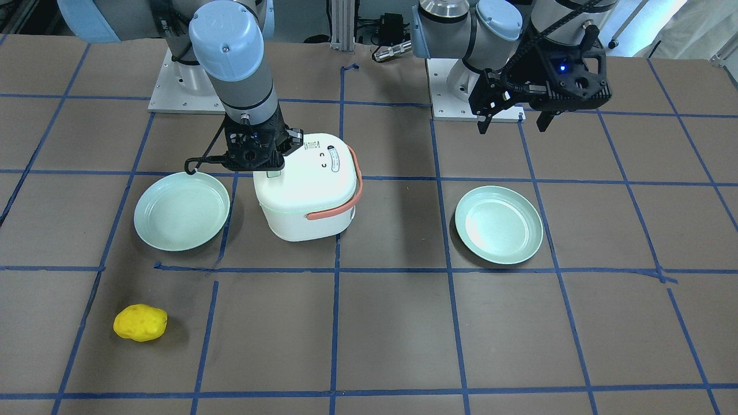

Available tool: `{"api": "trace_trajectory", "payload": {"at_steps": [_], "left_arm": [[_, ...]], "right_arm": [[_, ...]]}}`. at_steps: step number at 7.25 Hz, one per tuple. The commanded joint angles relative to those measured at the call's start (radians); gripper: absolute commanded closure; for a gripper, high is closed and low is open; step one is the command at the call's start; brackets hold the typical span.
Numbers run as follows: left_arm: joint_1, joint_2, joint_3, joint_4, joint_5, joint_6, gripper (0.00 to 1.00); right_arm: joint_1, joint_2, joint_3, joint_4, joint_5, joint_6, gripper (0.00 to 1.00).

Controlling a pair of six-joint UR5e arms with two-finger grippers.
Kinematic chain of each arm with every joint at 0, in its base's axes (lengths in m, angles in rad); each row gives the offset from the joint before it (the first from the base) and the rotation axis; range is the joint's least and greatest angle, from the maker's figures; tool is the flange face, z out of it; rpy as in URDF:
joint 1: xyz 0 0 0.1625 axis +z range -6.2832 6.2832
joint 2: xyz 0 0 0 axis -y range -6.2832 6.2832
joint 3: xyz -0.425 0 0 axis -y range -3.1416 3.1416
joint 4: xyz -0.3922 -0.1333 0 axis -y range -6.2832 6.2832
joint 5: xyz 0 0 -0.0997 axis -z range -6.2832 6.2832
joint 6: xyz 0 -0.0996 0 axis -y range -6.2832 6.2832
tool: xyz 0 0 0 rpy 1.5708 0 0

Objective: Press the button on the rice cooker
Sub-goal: 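Press the green lid button with the right gripper fingertips, then lift the right gripper away as the rice cooker lid springs open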

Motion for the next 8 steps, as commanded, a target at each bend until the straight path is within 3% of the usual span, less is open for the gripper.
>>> {"api": "trace_trajectory", "payload": {"at_steps": [1, 2, 3, 6, 8], "left_arm": [[0.0, 0.0, 0.0, 0.0, 0.0, 0.0, 0.0], [0.0, 0.0, 0.0, 0.0, 0.0, -0.002, 0.0], [0.0, 0.0, 0.0, 0.0, 0.0, 0.0, 0.0], [0.0, 0.0, 0.0, 0.0, 0.0, 0.0, 0.0], [0.0, 0.0, 0.0, 0.0, 0.0, 0.0, 0.0]], "right_arm": [[0.001, 0.001, 0.004, -0.002, 0.001, 0.001, 1.0], [0.001, -0.001, -0.016, -0.001, -0.005, 0.01, 0.65], [-0.005, -0.008, -0.049, -0.011, -0.037, 0.011, 0.01], [-0.074, -0.005, -0.251, 0.015, -0.106, 0.009, 0.0], [-0.177, -0.01, -0.395, 0.158, -0.099, -0.006, 0.0]]}}
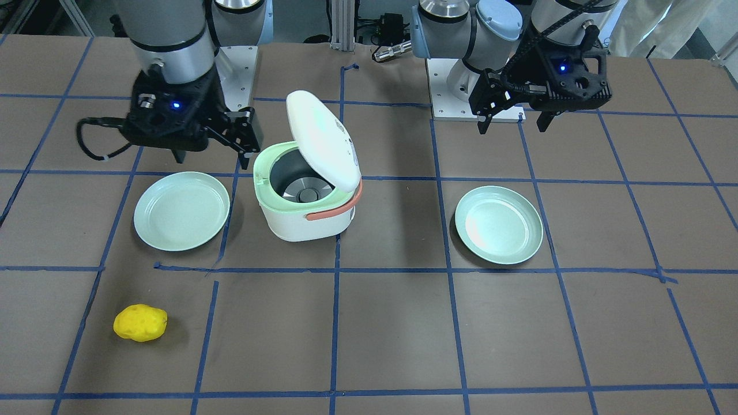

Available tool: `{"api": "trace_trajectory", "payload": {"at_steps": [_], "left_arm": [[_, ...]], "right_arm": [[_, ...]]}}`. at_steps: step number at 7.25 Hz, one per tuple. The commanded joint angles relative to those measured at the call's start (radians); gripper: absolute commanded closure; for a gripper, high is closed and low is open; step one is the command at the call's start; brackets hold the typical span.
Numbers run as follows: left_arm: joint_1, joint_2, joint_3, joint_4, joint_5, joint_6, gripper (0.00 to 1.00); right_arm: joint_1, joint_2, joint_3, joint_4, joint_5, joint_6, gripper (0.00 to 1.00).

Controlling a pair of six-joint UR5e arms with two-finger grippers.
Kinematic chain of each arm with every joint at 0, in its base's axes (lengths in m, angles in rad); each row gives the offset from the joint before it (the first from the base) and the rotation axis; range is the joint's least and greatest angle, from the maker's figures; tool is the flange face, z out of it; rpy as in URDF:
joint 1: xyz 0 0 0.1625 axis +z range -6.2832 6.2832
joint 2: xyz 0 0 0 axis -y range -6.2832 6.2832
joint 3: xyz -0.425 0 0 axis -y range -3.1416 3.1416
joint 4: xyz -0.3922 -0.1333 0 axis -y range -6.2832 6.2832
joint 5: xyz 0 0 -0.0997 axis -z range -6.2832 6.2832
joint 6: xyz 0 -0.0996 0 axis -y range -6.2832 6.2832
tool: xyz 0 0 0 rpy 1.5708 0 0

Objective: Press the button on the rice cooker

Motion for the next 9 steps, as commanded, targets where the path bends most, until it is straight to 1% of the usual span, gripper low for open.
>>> {"api": "trace_trajectory", "payload": {"at_steps": [1, 3, 5, 6, 8, 9], "left_arm": [[0.0, 0.0, 0.0, 0.0, 0.0, 0.0, 0.0], [0.0, 0.0, 0.0, 0.0, 0.0, -0.001, 0.0], [0.0, 0.0, 0.0, 0.0, 0.0, -0.001, 0.0], [0.0, 0.0, 0.0, 0.0, 0.0, 0.0, 0.0], [0.0, 0.0, 0.0, 0.0, 0.0, 0.0, 0.0], [0.0, 0.0, 0.0, 0.0, 0.0, 0.0, 0.0]], "right_arm": [[-0.072, -0.001, -0.143, 0.076, -0.01, -0.013, 0.0], [-0.104, -0.001, -0.167, 0.08, -0.007, -0.019, 0.0], [-0.103, -0.002, -0.153, 0.056, 0.005, -0.121, 0.0], [-0.101, -0.002, -0.147, 0.006, 0.004, -0.193, 0.0], [-0.1, -0.004, -0.109, 0.004, 0.004, -0.203, 0.0], [-0.101, -0.004, -0.105, 0.002, 0.005, -0.206, 0.0]]}}
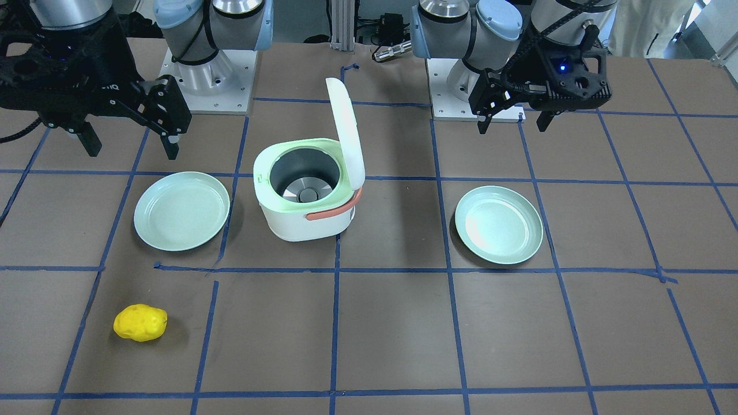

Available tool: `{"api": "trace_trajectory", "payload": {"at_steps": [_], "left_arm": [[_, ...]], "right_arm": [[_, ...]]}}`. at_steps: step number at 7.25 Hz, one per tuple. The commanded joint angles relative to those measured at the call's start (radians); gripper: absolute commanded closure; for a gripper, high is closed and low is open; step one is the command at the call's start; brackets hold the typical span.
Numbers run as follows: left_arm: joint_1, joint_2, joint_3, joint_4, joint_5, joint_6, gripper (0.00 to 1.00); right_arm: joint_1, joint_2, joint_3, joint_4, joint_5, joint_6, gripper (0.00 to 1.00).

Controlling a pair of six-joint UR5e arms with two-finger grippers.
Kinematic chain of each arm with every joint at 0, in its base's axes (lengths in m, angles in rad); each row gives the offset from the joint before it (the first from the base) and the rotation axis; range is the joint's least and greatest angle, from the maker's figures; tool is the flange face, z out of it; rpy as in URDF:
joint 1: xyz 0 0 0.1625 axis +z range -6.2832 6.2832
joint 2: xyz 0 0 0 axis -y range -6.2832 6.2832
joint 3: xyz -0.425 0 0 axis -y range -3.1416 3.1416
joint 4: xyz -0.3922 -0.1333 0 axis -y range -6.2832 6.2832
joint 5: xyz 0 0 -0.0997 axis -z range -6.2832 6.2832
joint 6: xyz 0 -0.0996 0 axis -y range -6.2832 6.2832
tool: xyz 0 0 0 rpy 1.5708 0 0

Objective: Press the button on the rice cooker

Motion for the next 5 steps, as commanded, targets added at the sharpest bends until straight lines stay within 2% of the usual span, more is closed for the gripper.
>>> {"api": "trace_trajectory", "payload": {"at_steps": [1, 5], "left_arm": [[0.0, 0.0, 0.0, 0.0, 0.0, -0.001, 0.0], [0.0, 0.0, 0.0, 0.0, 0.0, 0.0, 0.0]], "right_arm": [[-0.001, -0.001, 0.011, -0.004, 0.002, -0.007, 0.0], [-0.002, 0.002, 0.011, 0.003, 0.002, -0.002, 0.0]]}}
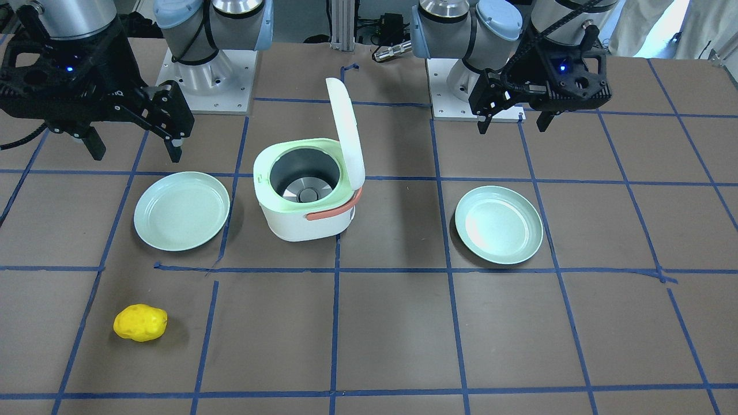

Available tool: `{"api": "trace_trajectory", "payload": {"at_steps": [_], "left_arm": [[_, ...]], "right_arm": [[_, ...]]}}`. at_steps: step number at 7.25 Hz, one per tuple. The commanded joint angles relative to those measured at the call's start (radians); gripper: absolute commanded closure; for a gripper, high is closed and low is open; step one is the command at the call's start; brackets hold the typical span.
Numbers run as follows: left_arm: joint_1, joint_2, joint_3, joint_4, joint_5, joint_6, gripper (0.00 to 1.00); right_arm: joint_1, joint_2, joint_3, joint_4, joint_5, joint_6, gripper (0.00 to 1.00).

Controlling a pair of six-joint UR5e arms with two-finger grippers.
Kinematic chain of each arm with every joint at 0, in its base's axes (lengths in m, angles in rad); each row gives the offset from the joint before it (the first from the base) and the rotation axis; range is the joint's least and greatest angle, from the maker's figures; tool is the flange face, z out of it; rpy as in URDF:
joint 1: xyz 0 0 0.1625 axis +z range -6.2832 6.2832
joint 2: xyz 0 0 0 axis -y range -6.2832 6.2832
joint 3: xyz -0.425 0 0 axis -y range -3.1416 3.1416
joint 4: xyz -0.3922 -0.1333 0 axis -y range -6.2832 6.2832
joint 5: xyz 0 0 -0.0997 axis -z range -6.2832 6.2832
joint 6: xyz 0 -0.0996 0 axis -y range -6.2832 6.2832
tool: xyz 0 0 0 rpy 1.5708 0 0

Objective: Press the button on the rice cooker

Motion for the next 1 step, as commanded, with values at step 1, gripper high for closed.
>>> {"api": "trace_trajectory", "payload": {"at_steps": [1], "left_arm": [[0.0, 0.0, 0.0, 0.0, 0.0, -0.001, 0.0]], "right_arm": [[-0.001, 0.001, 0.001, 0.004, 0.0, 0.002, 0.0]]}}
